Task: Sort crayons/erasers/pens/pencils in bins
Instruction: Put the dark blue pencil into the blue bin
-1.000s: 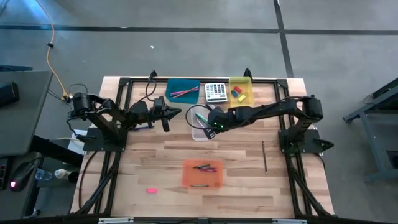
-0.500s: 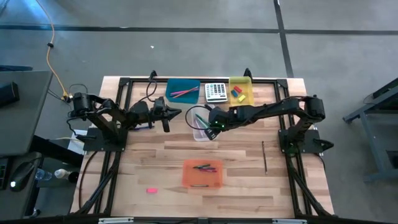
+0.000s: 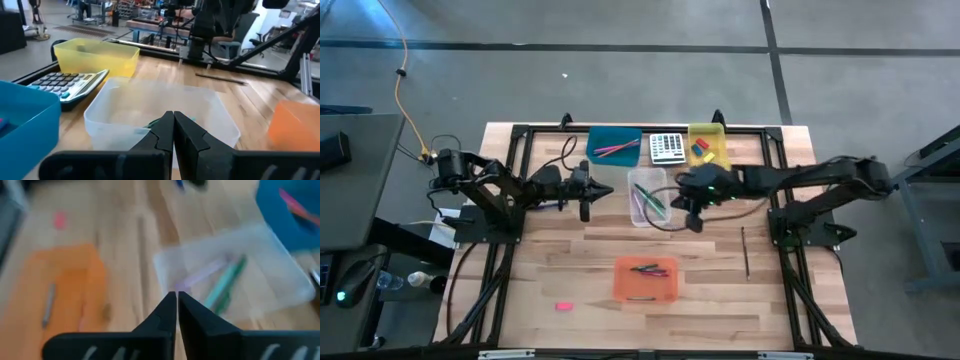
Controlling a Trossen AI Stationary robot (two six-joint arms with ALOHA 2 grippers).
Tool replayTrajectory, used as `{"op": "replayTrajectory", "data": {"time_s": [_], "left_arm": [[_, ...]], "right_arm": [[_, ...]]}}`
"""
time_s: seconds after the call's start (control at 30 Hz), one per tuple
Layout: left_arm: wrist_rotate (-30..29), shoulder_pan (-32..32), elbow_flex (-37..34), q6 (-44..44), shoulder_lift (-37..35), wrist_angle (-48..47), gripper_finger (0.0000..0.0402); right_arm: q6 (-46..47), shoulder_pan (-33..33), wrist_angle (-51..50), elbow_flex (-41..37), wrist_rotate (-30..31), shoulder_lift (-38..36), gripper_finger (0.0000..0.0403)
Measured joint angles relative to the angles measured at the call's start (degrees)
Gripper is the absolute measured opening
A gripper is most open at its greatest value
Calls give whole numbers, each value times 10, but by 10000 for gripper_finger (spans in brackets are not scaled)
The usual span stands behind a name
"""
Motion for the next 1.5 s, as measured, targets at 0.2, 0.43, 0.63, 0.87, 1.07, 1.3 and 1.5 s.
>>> {"op": "replayTrajectory", "data": {"time_s": [0.2,0.43,0.63,0.87,1.07,1.3,1.5], "left_arm": [[-2,-4,0,6,0,-9,0],[-4,-4,0,21,0,-25,0],[-2,-4,0,21,0,-57,0],[-2,-4,0,7,0,-61,0],[-2,-5,0,7,0,-65,0],[-2,-5,0,16,0,-68,0],[-2,-8,0,16,0,-63,0]], "right_arm": [[12,0,237,-186,-7,-75,3],[63,2,227,-241,32,-122,1],[98,33,46,-165,101,-130,0],[381,124,-220,-100,159,-121,0],[718,240,-311,-138,159,-112,0],[930,294,-360,-175,156,-78,1],[990,302,-358,-196,101,-38,37]]}}
